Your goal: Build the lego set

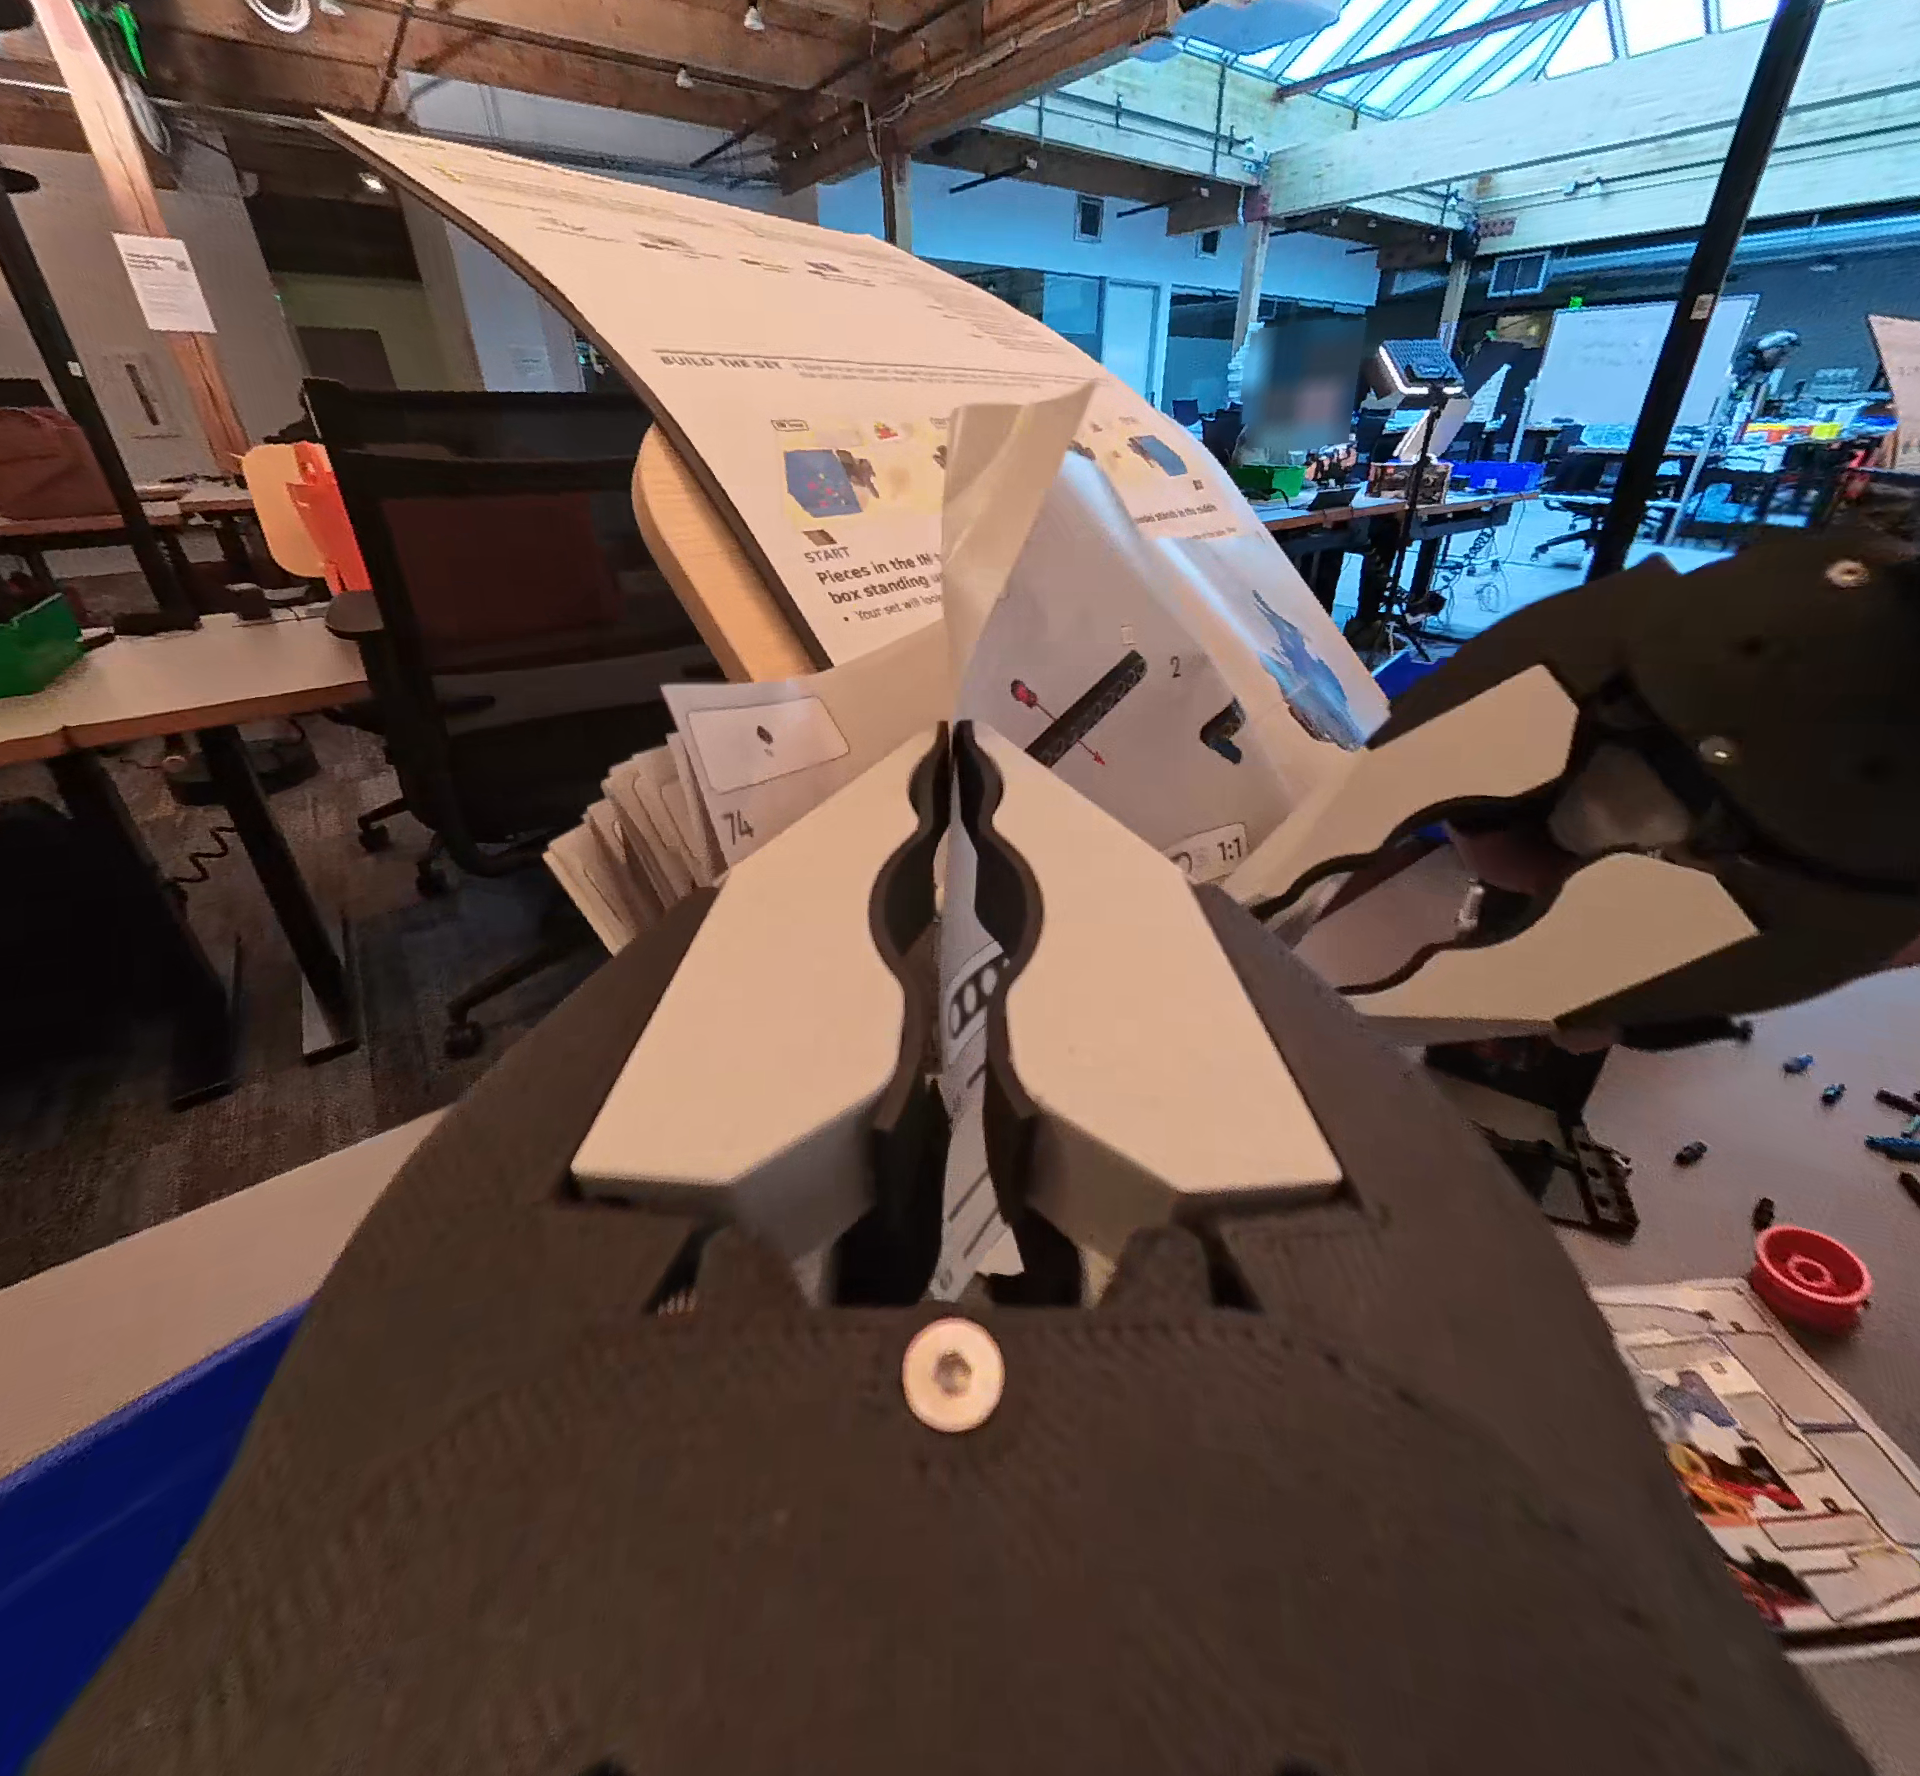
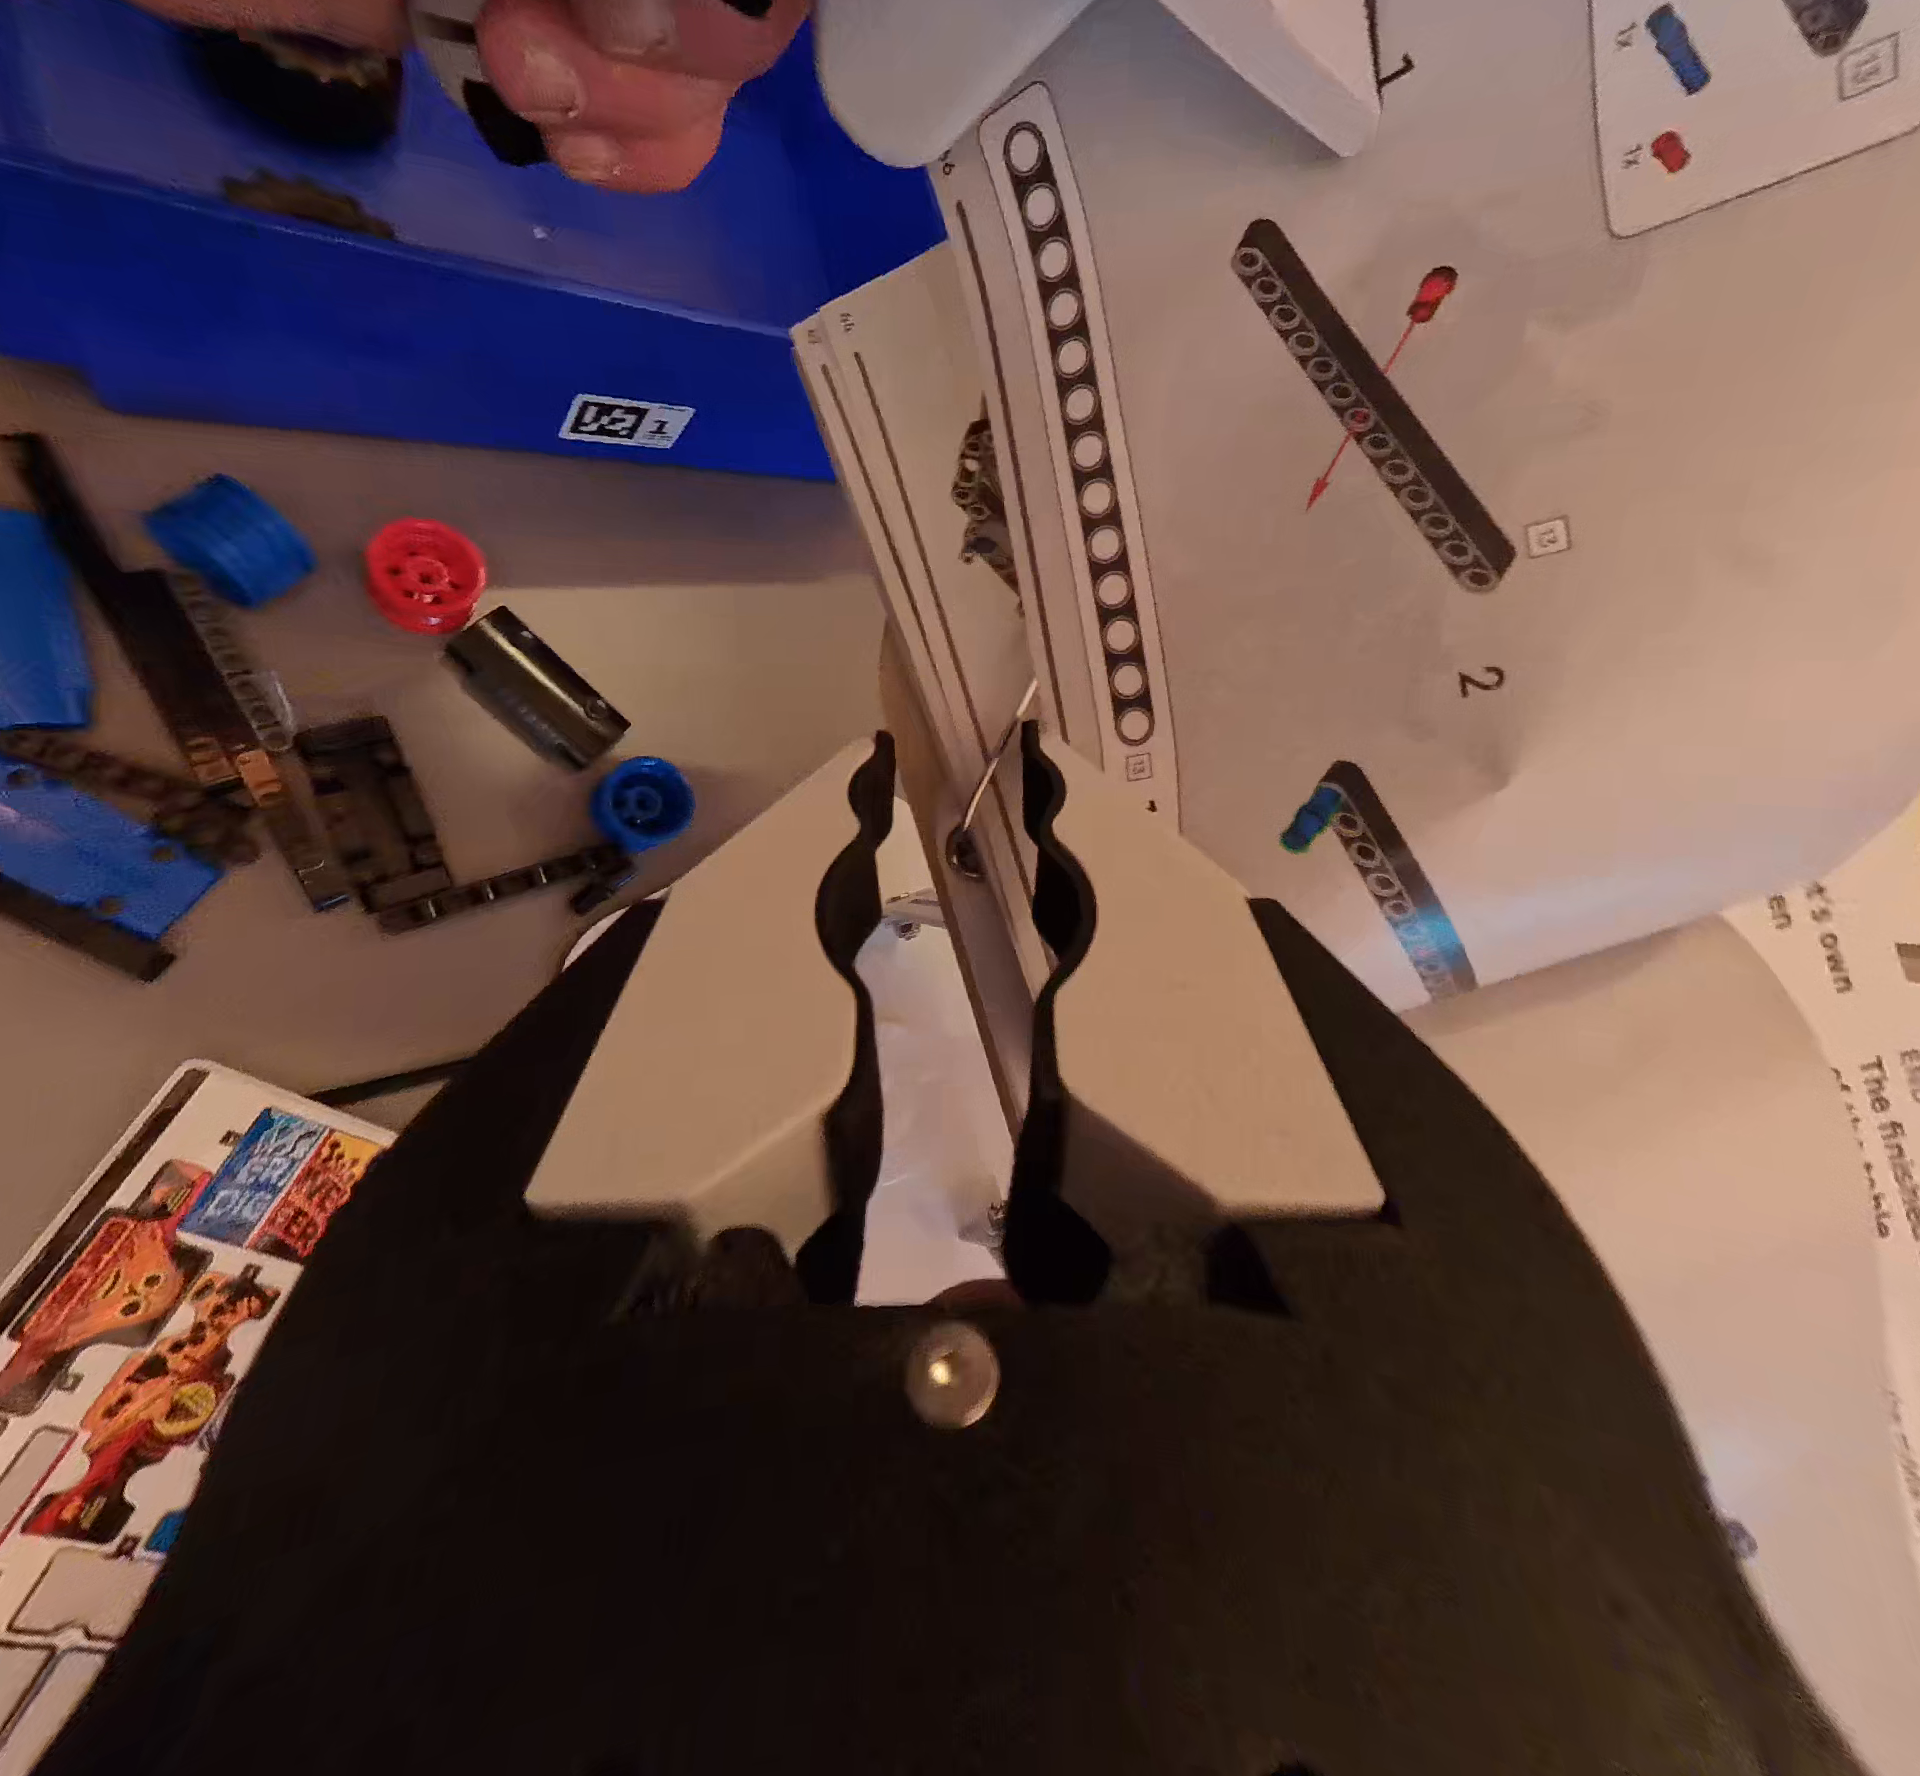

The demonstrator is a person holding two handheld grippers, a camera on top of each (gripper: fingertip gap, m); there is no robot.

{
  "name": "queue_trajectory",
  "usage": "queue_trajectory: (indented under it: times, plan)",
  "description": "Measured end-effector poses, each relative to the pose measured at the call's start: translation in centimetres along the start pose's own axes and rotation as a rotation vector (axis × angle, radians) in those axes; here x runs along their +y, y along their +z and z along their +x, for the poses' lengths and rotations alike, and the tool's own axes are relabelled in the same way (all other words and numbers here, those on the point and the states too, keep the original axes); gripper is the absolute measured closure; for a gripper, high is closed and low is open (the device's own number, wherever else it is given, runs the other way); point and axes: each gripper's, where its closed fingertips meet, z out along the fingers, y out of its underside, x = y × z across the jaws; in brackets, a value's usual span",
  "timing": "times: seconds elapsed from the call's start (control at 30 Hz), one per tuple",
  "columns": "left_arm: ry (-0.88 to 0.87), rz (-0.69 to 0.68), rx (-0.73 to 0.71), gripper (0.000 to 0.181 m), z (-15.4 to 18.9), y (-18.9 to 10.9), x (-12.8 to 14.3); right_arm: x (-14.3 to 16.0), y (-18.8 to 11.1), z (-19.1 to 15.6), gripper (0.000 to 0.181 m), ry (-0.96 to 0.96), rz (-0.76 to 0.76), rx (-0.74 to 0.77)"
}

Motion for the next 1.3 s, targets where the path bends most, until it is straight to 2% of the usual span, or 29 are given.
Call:
queue_trajectory:
  times: [0.23, 0.27, 0.33, 0.5, 0.7, 1.0, 1.07, 1.2, 1.3]
  plan:
    - [0.052, -0.003, -0.014, 0.181, -0.1, 1.0, -0.5, -0.4, 0.8, 0.0, 0.156, 0.032, 0.037, 0.028]
    - [0.046, -0.001, -0.011, 0.181, -0.1, 1.0, -0.5, -0.6, 0.9, 0.0, 0.159, 0.031, 0.044, 0.031]
    - [0.052, -0.008, -0.022, 0.181, -0.4, 1.0, -0.4, -0.9, 1.3, -0.4, 0.181, 0.014, 0.059, 0.001]
    - [0.047, -0.037, -0.042, 0.181, -1.0, 1.2, 0.5, -1.1, 1.0, -0.6, 0.181, 0.011, 0.161, -0.053]
    - [0.040, -0.109, -0.061, 0.181, -1.9, 1.4, 2.3, -1.4, 0.7, -0.2, 0.181, 0.028, 0.237, -0.013]
    - [-0.033, -0.227, -0.026, 0.181, -2.5, 1.0, 4.6, -1.2, 0.5, 1.6, 0.181, 0.253, 0.273, 0.062]
    - [-0.041, -0.247, -0.016, 0.179, -2.5, 0.7, 4.7, -1.2, 0.2, 1.6, 0.180, 0.286, 0.266, 0.048]
    - [-0.027, -0.229, -0.082, 0.166, -3.8, -0.5, 3.4, -1.3, -2.3, 3.0, 0.159, 0.308, 0.286, 0.102]
    - [0.030, -0.219, -0.149, 0.153, -4.5, -1.9, 1.6, -1.0, -4.2, 2.6, 0.157, 0.245, 0.246, 0.095]
